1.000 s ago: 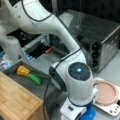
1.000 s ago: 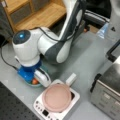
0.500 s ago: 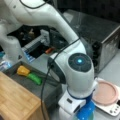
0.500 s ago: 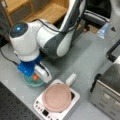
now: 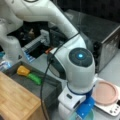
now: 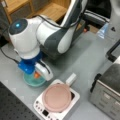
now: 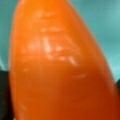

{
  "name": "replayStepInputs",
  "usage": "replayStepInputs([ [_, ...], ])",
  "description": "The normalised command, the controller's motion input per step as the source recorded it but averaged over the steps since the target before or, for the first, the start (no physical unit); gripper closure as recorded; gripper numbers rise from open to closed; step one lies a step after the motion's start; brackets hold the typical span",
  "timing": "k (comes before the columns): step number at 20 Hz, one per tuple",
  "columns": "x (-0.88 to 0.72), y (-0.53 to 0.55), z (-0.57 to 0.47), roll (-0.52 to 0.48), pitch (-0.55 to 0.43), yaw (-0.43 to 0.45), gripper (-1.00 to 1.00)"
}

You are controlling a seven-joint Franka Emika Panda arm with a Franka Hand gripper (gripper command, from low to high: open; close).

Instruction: Open the drawer. Pick up the carrot. Put the carrots in the drawer.

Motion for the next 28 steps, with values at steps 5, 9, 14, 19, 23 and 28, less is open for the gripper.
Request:
replayStepInputs([
  [5, -0.29, 0.20, 0.22, -0.185, 0.040, 0.188, 1.00],
  [9, -0.31, 0.28, 0.16, -0.209, 0.012, 0.270, 1.00],
  [14, -0.28, 0.24, 0.07, -0.220, -0.041, 0.315, 1.00],
  [19, -0.29, 0.05, 0.08, -0.203, -0.057, 0.381, 1.00],
  [23, -0.31, -0.16, 0.18, -0.194, -0.053, 0.470, 1.00],
  [28, -0.29, -0.22, 0.25, -0.179, -0.046, 0.454, 1.00],
])
